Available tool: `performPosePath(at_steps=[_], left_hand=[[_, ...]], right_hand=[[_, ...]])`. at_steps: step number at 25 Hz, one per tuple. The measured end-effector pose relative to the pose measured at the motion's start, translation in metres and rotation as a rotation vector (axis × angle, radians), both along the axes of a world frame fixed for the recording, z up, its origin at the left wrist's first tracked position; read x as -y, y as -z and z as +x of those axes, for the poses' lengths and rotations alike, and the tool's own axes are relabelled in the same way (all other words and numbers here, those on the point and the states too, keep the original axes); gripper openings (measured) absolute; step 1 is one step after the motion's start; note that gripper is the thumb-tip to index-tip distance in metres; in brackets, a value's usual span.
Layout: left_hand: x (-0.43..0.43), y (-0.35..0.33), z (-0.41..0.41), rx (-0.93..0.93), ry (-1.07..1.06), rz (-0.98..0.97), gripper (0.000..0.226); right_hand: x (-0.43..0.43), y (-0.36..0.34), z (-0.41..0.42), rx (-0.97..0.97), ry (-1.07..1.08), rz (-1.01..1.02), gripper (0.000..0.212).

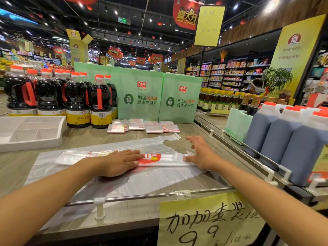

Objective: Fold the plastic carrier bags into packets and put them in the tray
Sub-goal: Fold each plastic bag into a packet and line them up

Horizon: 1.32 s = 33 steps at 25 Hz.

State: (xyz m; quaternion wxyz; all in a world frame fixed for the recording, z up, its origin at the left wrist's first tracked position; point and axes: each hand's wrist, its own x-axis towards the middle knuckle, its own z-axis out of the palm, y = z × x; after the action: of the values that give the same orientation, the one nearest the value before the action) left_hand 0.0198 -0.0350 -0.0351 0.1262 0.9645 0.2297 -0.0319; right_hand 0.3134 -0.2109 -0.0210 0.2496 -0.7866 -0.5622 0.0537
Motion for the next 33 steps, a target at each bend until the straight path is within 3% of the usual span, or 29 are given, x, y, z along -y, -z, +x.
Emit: performPosePath(at_steps=[2, 3, 16, 22, 24, 28, 33], left_hand=[[0.002, 0.001, 0.002, 0.013, -0.027, 0.006, 0.058], [0.004, 0.001, 0.003, 0.014, -0.029, 0.009, 0.053], [0.020, -0.015, 0.023, -0.050, 0.067, 0.012, 0.053], [0.017, -0.002, 0.017, -0.040, 0.061, 0.027, 0.054], [0.014, 0.001, 0.017, -0.043, 0.055, 0.023, 0.060], [0.012, 0.000, 0.015, -0.019, 0.083, 0.015, 0.121], [0.012, 0.003, 0.017, -0.014, 0.080, 0.008, 0.120]], right_hand=[[0.000, 0.000, 0.001, -0.015, 0.015, -0.008, 0.070], [0.000, 0.000, 0.001, -0.017, 0.018, -0.009, 0.064], [-0.009, -0.016, -0.018, -0.014, -0.069, 0.225, 0.023], [-0.007, -0.007, -0.025, -0.016, -0.218, 0.013, 0.006], [0.003, -0.008, -0.019, -0.022, -0.262, -0.066, 0.012], [0.021, -0.013, -0.010, -0.010, -0.308, -0.250, 0.041], [0.028, -0.011, -0.007, 0.034, -0.315, -0.353, 0.052]])
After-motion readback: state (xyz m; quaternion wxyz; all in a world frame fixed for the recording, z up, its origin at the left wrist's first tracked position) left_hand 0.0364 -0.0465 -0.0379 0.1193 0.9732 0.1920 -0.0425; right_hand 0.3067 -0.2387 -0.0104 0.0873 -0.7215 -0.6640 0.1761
